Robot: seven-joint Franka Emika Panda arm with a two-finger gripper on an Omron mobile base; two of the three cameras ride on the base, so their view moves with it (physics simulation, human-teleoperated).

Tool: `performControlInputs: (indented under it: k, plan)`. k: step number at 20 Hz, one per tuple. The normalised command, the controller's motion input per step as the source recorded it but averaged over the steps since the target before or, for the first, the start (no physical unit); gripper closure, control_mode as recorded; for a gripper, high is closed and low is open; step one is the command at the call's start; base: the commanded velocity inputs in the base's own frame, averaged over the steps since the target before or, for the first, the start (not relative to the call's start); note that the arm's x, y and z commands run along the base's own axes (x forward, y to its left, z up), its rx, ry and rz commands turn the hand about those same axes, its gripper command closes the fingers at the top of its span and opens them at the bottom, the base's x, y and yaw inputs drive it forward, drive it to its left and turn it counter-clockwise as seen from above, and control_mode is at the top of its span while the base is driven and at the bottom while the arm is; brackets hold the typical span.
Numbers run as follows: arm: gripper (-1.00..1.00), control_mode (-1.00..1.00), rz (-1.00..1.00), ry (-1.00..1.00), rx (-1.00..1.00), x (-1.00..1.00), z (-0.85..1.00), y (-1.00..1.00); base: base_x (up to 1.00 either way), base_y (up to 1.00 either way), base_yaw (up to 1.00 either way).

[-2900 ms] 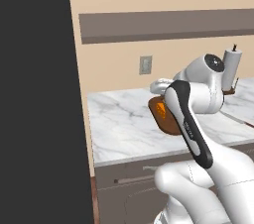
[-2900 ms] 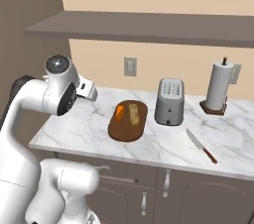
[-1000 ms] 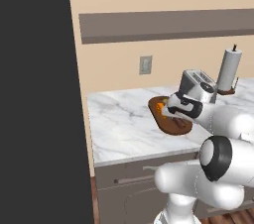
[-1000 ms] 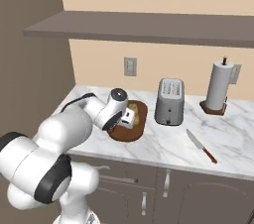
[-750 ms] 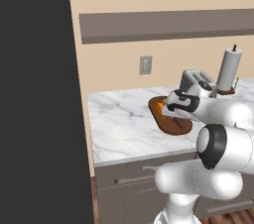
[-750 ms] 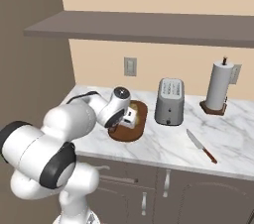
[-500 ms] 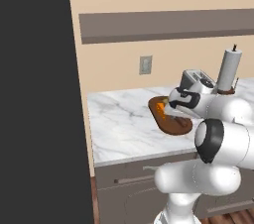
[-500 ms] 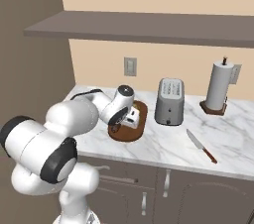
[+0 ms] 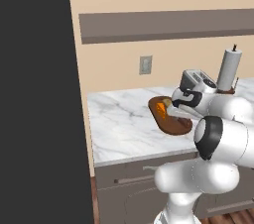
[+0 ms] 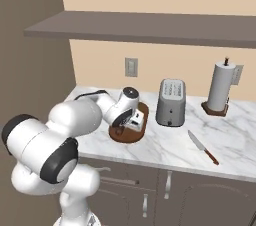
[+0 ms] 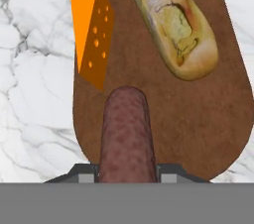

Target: Retrieve the sausage and cheese from the fridge and place them on the cutting board on the counter.

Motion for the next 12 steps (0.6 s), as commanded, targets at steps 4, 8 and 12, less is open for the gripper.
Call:
performControlInputs:
  k: [4, 8, 12]
  plan:
    - [1.00, -1.00, 0.00, 0.00, 0.00, 0.18, -0.25, 0.00, 0.00, 0.00, 0.00]
    - [1.00, -1.00, 0.00, 0.00, 0.00, 0.19, -0.19, -0.01, 0.00, 0.00, 0.00]
    - [1.00, -1.00, 0.00, 0.00, 0.00, 0.09, -0.08, -0.03, 0.00, 0.00, 0.00]
